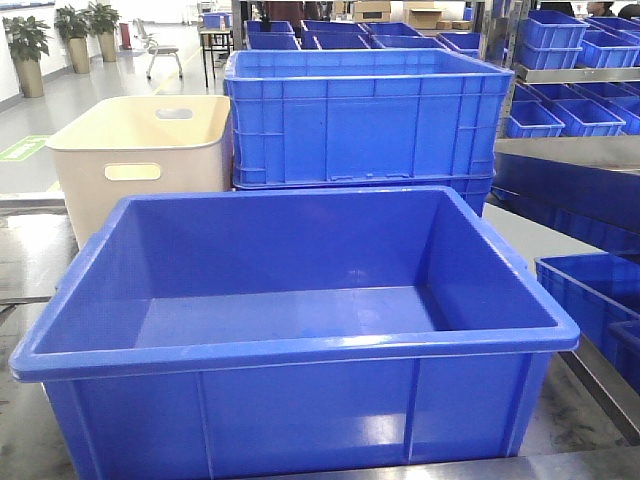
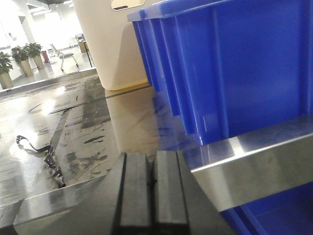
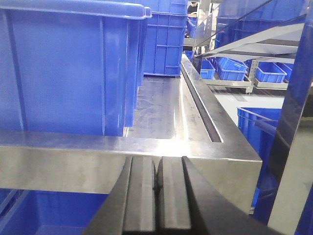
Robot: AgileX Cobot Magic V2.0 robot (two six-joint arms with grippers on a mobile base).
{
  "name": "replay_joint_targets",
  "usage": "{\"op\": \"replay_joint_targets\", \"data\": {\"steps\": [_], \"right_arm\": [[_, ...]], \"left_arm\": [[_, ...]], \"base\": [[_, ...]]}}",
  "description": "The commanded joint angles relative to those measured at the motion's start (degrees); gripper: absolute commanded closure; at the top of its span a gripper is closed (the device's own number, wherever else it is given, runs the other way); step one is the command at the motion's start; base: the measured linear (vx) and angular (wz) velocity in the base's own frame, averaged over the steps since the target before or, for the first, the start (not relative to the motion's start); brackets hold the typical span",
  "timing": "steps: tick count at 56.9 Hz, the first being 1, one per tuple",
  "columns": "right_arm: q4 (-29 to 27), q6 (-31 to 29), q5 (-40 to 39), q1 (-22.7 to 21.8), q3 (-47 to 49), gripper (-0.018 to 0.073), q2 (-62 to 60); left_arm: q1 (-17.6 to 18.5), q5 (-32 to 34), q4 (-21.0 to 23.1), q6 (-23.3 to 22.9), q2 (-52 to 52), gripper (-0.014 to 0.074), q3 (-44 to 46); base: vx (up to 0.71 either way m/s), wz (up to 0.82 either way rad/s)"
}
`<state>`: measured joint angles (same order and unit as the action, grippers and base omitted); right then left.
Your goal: Pick red and yellow blocks into blue bin
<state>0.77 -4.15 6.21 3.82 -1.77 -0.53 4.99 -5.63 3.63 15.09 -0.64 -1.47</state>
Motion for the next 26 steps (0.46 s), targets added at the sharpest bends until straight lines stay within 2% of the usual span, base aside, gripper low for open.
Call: {"op": "replay_joint_targets", "data": {"steps": [1, 26], "right_arm": [[0.6, -0.2, -4.3, -0.3, -0.4, 0.0569, -0.7], [0.6, -0.2, -3.8, -0.3, -0.4, 0.0569, -0.7]], "left_arm": [[0.0, 4.6, 0.1, -0.3, -1.0, 0.0596, 0.9], [0.0, 4.6, 0.1, -0.3, -1.0, 0.0595, 0.9]], "base": [[0.0, 0.0], [0.0, 0.0]]}}
